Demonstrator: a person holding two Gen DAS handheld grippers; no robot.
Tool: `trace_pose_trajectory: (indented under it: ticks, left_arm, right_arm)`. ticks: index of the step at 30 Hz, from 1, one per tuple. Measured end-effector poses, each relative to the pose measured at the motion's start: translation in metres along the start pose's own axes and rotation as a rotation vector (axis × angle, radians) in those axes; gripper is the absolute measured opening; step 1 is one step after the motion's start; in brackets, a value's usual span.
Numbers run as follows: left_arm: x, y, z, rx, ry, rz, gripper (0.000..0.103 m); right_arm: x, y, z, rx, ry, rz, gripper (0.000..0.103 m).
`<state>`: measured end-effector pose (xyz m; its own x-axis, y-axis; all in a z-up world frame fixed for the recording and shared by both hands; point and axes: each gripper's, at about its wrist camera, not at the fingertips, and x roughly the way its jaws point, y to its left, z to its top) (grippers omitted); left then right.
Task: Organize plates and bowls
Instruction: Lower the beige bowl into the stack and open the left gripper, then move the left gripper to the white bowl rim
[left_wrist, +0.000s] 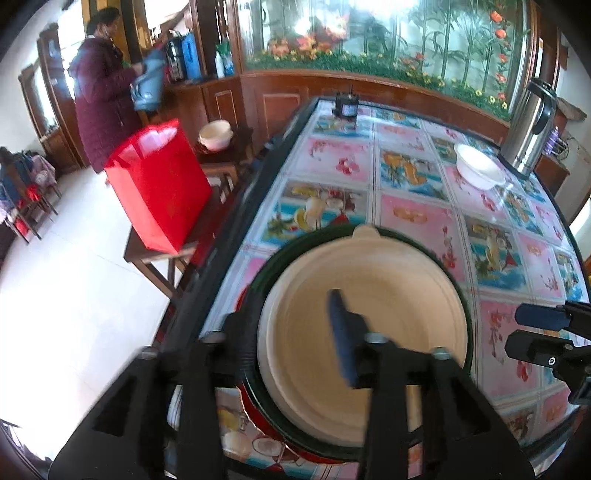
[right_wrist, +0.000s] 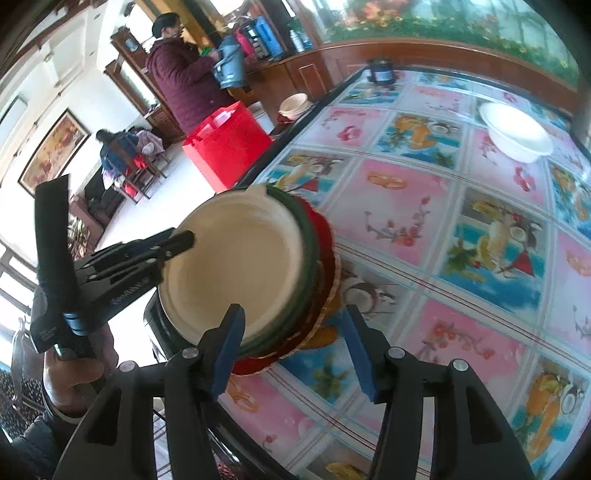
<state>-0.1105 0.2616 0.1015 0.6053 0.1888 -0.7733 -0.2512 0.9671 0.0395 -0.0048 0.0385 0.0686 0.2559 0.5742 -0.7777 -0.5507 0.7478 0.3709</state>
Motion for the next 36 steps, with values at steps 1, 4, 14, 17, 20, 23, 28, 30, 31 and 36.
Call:
trace_pose_trajectory:
  ticks: [1,4,14,17,20,23,28,30,31,36]
  left_arm:
    - [-0.003,-0.001,0.001,0.004,-0.018,0.007,0.056]
    - [-0.008,-0.005,0.005,0.009,-0.037,0.015,0.056]
    - [-0.013,-0.049,0.017,0.039,-0.053,-0.061,0.056]
    - [-0.009,-0.070,0.021,0.061,-0.047,-0.091,0.056]
    - [-0.004,-0.095,0.025,0.074,-0.035,-0.134,0.056]
    - [0.002,-0.116,0.030,0.082,-0.022,-0.167,0.056]
    - [0.017,-0.152,0.039,0.091,0.015,-0.208,0.056]
    - [0.025,-0.166,0.046,0.083,0.041,-0.234,0.056]
    - [0.030,-0.175,0.050,0.079,0.051,-0.244,0.056]
    - [0.050,-0.206,0.068,0.066,0.073,-0.242,0.056]
  right_arm:
    - [-0.002,-0.004,0.000,0.009,-0.003,-0.002,0.057]
    - [-0.007,-0.011,-0.002,0.018,-0.009,-0.006,0.057]
    - [-0.026,-0.052,-0.006,0.100,-0.051,-0.013,0.061]
    - [-0.033,-0.068,-0.009,0.128,-0.063,-0.028,0.062]
    - [-0.040,-0.085,-0.012,0.156,-0.074,-0.047,0.064]
    - [-0.048,-0.103,-0.013,0.185,-0.082,-0.061,0.064]
    - [-0.062,-0.133,-0.009,0.221,-0.099,-0.092,0.065]
    - [-0.067,-0.146,-0.006,0.234,-0.107,-0.109,0.066]
    - [-0.069,-0.153,-0.004,0.241,-0.111,-0.117,0.066]
    - [-0.074,-0.186,0.012,0.258,-0.116,-0.146,0.066]
